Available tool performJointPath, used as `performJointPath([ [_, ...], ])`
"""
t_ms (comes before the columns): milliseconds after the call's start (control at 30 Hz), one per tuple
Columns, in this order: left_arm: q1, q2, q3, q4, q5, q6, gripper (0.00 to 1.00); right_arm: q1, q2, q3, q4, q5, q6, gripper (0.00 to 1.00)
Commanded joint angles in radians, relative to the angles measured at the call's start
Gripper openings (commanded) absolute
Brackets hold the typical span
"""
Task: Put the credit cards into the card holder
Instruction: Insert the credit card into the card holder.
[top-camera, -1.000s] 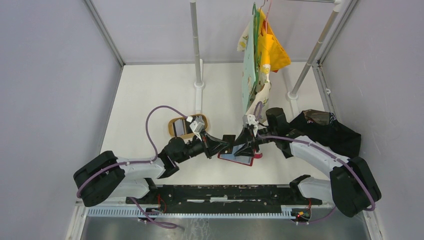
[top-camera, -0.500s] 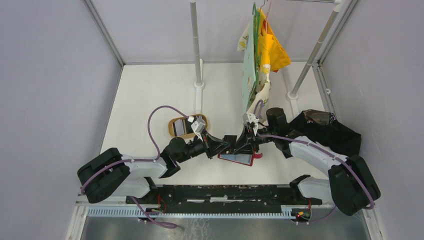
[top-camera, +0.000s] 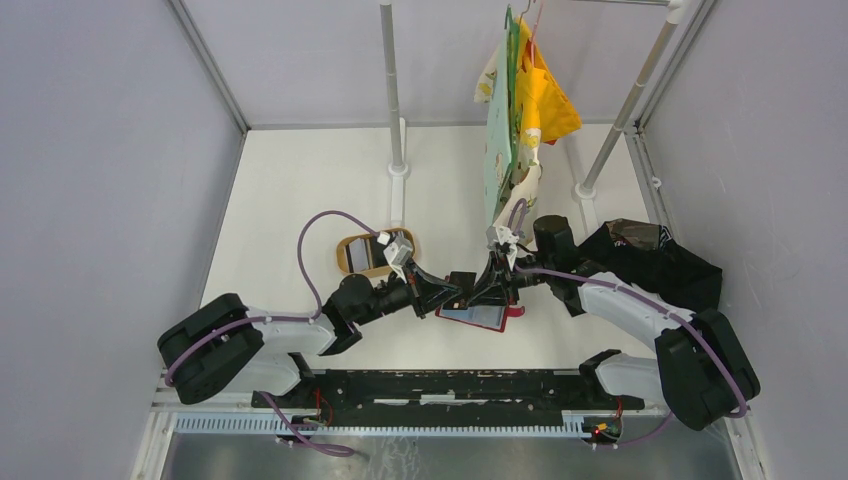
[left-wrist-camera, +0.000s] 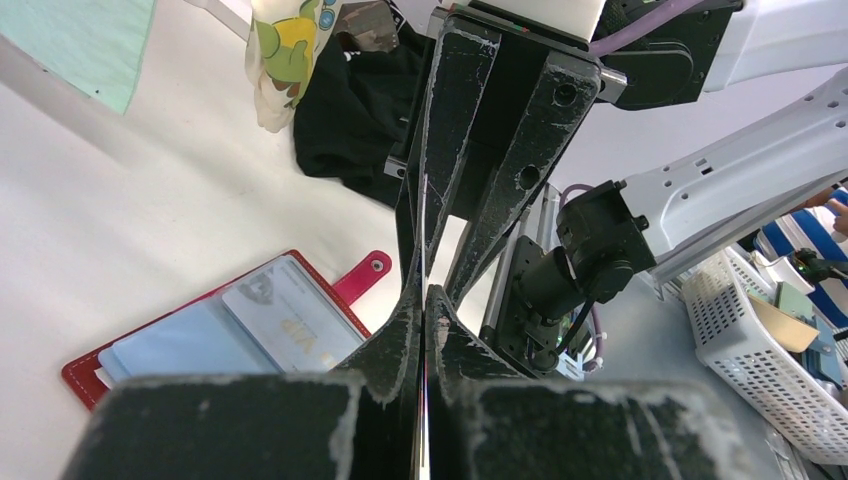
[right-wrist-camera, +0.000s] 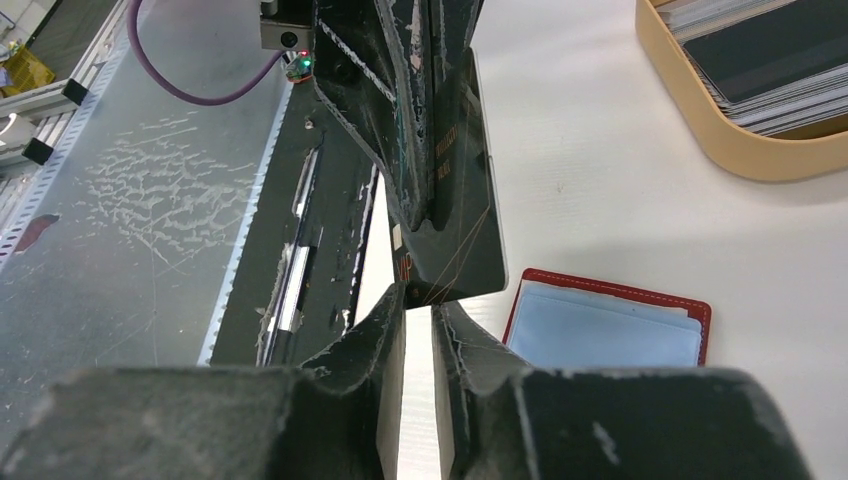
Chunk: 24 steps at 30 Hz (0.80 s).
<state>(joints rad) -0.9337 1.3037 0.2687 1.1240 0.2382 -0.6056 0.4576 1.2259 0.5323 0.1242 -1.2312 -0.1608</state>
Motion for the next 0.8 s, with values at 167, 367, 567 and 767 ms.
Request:
performJointPath([
  [167, -0.005, -0.007, 0.035, 0.035, 0.033, 0.004, 0.02, -0.005, -0.020, 0.052, -0.066, -0.068, -0.082, 0.32],
  [367, -0.005, -0.032, 0.037, -0.020, 0.055, 0.036, 0.02, -0.037, -0.054, 0.070, -0.083, -0.107, -0.085, 0.36],
  [567, -0.005, -0.027, 0.048, -0.053, 0.074, 0.053, 0.02, -0.049, -0.067, 0.071, -0.066, -0.113, -0.049, 0.35],
  [767, -0.005, 0.007, 0.069, -0.060, 0.118, 0.057, 0.02, -0.051, -0.065, 0.073, -0.031, -0.099, 0.026, 0.33],
])
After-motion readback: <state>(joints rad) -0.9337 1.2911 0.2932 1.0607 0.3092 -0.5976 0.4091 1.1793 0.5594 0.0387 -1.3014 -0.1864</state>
